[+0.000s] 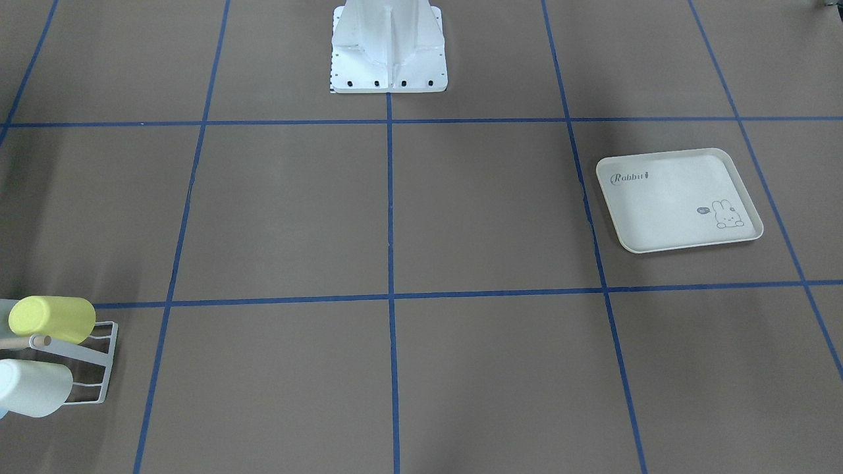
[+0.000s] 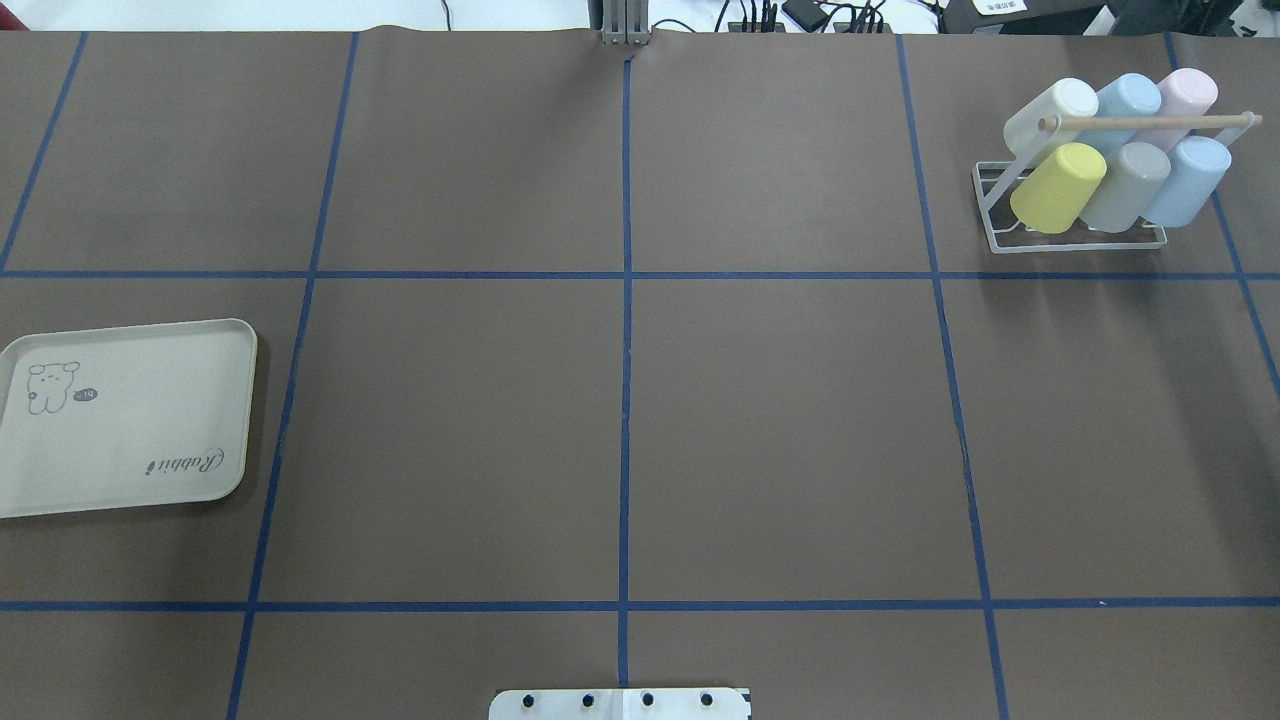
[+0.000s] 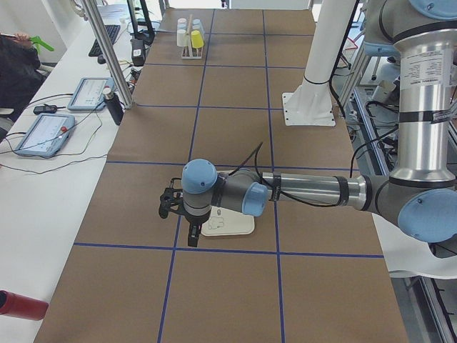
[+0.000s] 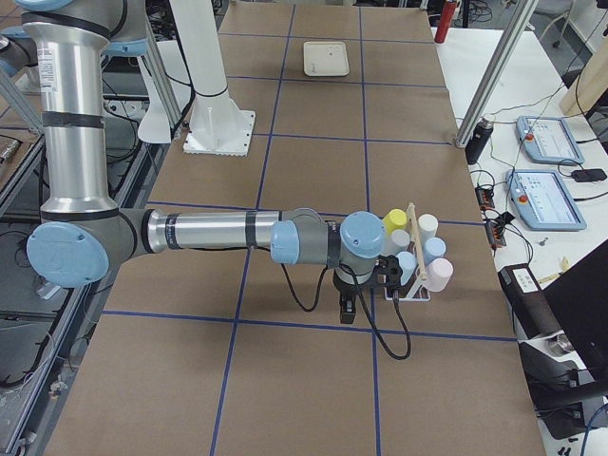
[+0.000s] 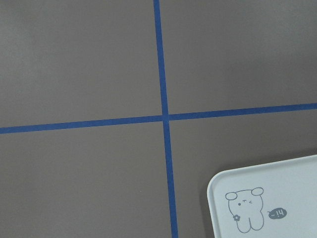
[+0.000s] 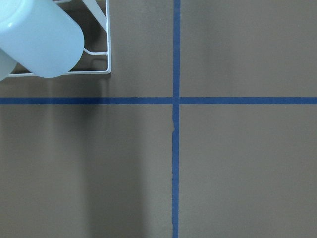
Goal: Transfer IKEA cup to right arm and place on rack
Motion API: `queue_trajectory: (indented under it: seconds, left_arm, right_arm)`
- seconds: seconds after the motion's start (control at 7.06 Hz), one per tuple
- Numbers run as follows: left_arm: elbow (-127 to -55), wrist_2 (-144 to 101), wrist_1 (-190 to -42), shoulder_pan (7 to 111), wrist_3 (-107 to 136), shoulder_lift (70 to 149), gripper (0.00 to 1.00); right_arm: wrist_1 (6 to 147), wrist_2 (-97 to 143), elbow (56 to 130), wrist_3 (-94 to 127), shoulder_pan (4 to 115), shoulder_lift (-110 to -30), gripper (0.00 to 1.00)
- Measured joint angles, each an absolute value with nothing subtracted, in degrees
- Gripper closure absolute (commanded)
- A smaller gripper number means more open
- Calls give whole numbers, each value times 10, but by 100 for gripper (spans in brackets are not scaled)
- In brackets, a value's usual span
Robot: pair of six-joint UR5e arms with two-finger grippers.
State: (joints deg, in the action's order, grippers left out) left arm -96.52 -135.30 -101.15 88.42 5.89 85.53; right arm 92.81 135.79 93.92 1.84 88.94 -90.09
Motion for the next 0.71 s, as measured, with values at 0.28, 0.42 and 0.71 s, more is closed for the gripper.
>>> queue_trajectory:
  seconds: [0.28, 0.42, 0.71]
  left_arm:
    - [-965, -1354, -1011, 884, 59, 855, 0]
    - [-965, -1356, -1010, 884, 59, 855, 0]
    - [-967, -1366, -1010, 884, 59, 855, 0]
  right_arm:
    - [928, 1358, 939, 18, 889, -900, 0]
    - [928, 1358, 940, 18, 889, -900, 0]
    - [928, 1358, 941, 18, 889, -899, 0]
